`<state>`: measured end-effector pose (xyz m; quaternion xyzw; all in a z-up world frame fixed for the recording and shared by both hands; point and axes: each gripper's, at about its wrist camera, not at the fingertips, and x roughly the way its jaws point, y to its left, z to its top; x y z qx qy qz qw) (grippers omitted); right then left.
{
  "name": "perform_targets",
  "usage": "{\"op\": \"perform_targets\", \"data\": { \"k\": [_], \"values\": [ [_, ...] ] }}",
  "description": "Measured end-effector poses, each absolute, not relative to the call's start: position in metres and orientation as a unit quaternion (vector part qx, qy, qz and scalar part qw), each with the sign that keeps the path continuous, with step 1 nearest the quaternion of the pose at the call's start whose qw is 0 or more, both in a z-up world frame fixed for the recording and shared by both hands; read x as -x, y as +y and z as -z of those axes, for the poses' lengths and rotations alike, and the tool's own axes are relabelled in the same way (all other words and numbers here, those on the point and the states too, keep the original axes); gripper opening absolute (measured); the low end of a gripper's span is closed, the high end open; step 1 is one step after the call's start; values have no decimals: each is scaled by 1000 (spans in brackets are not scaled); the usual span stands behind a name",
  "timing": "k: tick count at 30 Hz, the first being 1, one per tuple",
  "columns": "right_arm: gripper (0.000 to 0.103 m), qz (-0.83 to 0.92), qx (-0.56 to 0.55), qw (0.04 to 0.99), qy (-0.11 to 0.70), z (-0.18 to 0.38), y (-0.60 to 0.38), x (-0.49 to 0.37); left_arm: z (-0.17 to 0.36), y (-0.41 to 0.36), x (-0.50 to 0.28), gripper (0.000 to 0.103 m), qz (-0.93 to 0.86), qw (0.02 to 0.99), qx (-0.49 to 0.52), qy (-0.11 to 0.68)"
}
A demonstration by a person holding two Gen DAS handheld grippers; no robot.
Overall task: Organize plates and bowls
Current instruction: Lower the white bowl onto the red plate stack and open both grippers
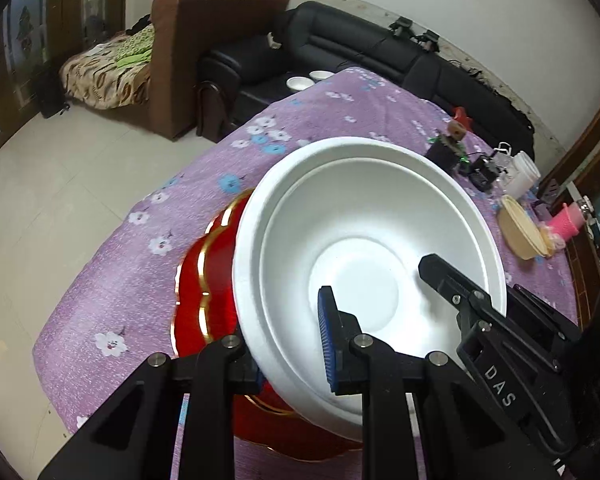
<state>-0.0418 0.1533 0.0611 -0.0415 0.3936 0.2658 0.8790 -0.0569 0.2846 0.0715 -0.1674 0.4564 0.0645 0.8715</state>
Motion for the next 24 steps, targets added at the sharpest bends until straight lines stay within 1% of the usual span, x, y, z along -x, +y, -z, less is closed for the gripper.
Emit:
{"op": "perform_targets", "data": {
  "k": [1, 4, 5, 6, 8, 10, 11, 12, 13, 14, 15, 17, 19, 21, 24],
  "values": [
    [15, -266, 45, 877, 397, -58, 156, 42, -71, 286, 58, 20, -69, 872, 168, 455],
    [15, -267, 51, 874, 403, -51, 161, 44, -72, 289, 63, 30, -82, 876, 163, 446],
    [15, -268, 51, 873, 404, -49, 162, 43, -73, 290, 64, 38, -87, 879, 159, 441],
    [15, -269, 51, 872, 406, -46, 163, 43, -74, 290, 65, 42, -89, 881, 157, 438],
    [15, -268, 53, 873, 404, -44, 166, 43, -77, 290, 67, 44, -91, 885, 154, 431],
    [16, -266, 56, 876, 398, -43, 168, 45, -82, 289, 70, 49, -93, 889, 150, 423],
    [20, -265, 58, 878, 395, -43, 169, 46, -84, 289, 73, 53, -95, 891, 150, 417],
    [27, -266, 58, 879, 391, -43, 169, 47, -87, 289, 76, 56, -98, 893, 152, 412],
    [33, -269, 57, 880, 387, -47, 171, 51, -89, 290, 78, 58, -98, 894, 154, 409],
    [45, -272, 58, 881, 383, -48, 171, 52, -92, 291, 82, 61, -96, 896, 160, 404],
    [53, -274, 61, 883, 377, -50, 172, 55, -94, 291, 83, 62, -95, 896, 164, 401],
    [59, -268, 73, 891, 358, -55, 174, 62, -97, 292, 90, 63, -95, 898, 171, 394],
    [62, -265, 78, 898, 341, -60, 173, 69, -100, 292, 97, 65, -92, 899, 178, 388],
    [67, -266, 76, 901, 334, -65, 171, 72, -102, 292, 101, 66, -89, 900, 185, 385],
    [68, -263, 68, 905, 329, -70, 165, 76, -105, 290, 107, 66, -87, 901, 187, 381]
  ]
}}
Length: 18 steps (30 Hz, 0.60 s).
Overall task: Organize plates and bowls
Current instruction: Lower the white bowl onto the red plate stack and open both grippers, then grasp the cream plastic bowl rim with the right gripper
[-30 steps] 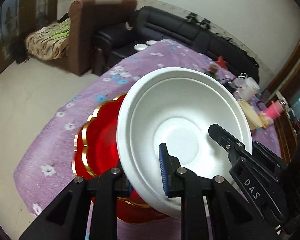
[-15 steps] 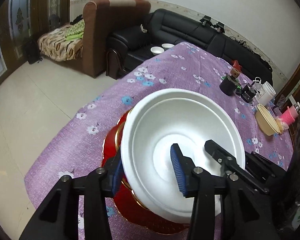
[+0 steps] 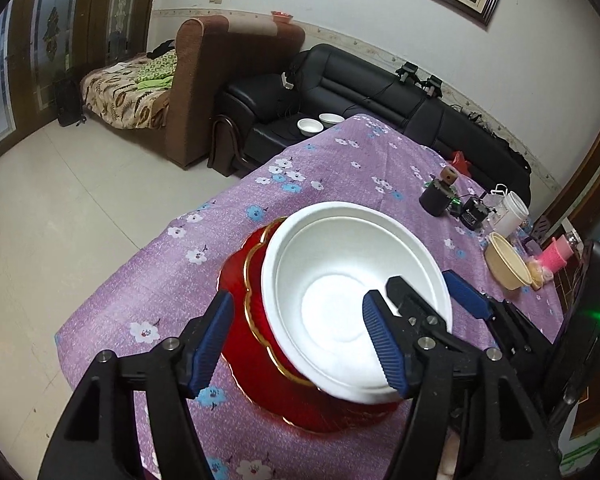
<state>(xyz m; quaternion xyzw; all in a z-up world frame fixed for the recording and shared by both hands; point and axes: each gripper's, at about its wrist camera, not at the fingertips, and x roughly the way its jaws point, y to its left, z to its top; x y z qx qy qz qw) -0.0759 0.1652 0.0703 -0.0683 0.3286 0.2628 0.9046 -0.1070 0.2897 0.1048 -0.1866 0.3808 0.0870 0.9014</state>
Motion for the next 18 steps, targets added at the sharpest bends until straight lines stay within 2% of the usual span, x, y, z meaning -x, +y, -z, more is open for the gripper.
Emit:
{"op": "perform_targets", "data": {
  "k": [4, 8, 15, 18],
  "values": [
    [68, -252, 47, 912, 319, -79, 147, 81, -113, 279, 117, 66, -93, 913, 163, 363],
    [69, -235, 45, 923, 302, -88, 123, 91, -121, 257, 124, 73, -93, 926, 127, 344],
    [79, -180, 48, 949, 254, -97, 75, 109, -128, 208, 126, 76, -73, 939, 52, 332],
    [79, -175, 20, 944, 278, -95, 50, 104, -126, 187, 124, 76, -55, 938, 29, 340]
  ]
}}
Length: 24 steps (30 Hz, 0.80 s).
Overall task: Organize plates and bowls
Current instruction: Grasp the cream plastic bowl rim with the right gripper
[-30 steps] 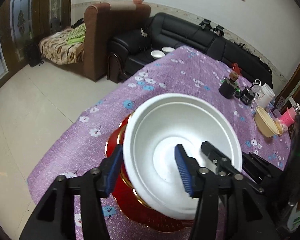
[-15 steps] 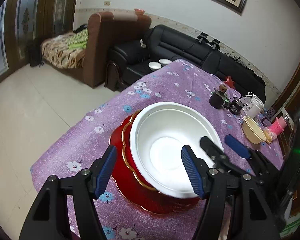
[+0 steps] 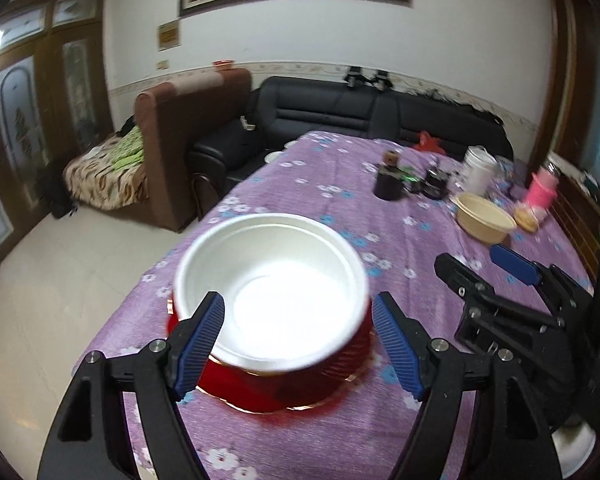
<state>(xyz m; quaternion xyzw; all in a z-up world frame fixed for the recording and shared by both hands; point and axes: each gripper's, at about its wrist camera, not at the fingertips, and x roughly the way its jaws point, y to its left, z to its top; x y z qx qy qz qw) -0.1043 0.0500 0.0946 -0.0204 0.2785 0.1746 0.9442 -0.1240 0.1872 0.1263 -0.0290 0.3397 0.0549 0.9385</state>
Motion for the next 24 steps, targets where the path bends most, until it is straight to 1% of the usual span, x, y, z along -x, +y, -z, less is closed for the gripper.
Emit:
{"op": "perform_targets", "data": {
  "k": [5, 11, 15, 18, 24],
  "values": [
    [79, -151, -14, 939, 308, -91, 8, 97, -121, 165, 123, 76, -40, 936, 6, 350],
    [79, -98, -28, 945, 309, -95, -53, 105, -119, 145, 121, 77, -22, 934, -7, 357],
    [79, -28, -41, 953, 300, -109, -121, 123, -117, 128, 120, 77, 8, 933, -13, 360],
    [79, 74, -51, 950, 300, -118, -193, 141, -114, 112, 119, 78, 35, 932, -19, 361],
    [79, 214, -130, 906, 341, -101, -324, 160, -94, 77, 106, 78, 84, 915, -23, 393]
  ]
}}
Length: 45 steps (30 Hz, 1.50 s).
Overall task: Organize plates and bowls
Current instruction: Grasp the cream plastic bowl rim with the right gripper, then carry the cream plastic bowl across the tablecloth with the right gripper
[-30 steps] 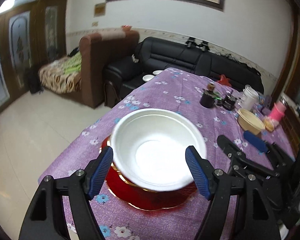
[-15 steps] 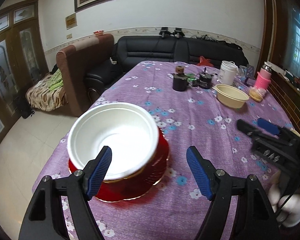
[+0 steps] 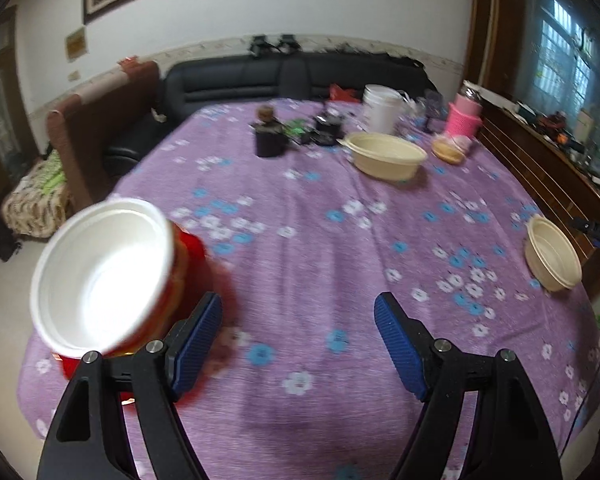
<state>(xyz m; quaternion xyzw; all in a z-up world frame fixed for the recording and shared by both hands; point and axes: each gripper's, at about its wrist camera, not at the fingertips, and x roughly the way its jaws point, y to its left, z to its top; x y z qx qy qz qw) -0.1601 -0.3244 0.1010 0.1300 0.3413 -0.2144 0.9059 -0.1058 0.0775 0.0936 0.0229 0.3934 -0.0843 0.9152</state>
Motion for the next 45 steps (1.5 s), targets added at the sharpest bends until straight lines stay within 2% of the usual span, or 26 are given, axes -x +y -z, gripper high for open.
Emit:
{"op": "perform_targets", "data": {
  "k": [5, 6, 7, 9, 11, 21, 25, 29, 39, 43, 45],
  "values": [
    [78, 256, -151, 875, 382, -68, -370, 152, -84, 65, 104, 78, 92, 908, -27, 408],
    [73, 252, -152, 873, 390, -60, -374, 148, -84, 66, 105, 78, 92, 908, -28, 409],
    [67, 246, -153, 871, 396, -53, -378, 147, -83, 66, 105, 78, 90, 907, -29, 411],
    [28, 234, -159, 866, 413, -41, -378, 140, -81, 69, 103, 78, 87, 905, -26, 416],
    [21, 204, -170, 868, 420, -35, -370, 135, -80, 71, 100, 78, 85, 903, -19, 420],
    [20, -14, -37, 902, 429, -46, -217, 92, -72, 62, 97, 78, 100, 891, -6, 443],
    [20, -76, -19, 900, 428, -37, -169, 81, -72, 60, 96, 78, 105, 886, -3, 452],
    [25, -92, -45, 903, 417, -25, -158, 79, -65, 59, 90, 78, 114, 876, 11, 469],
    [28, -95, -105, 902, 408, -20, -176, 86, -47, 26, 67, 81, 169, 850, 70, 493],
    [29, -98, -113, 902, 405, -22, -177, 86, -46, 18, 68, 81, 152, 859, 48, 486],
    [36, -98, -116, 904, 399, -24, -177, 88, -46, 19, 70, 81, 142, 866, 41, 478]
  ]
}}
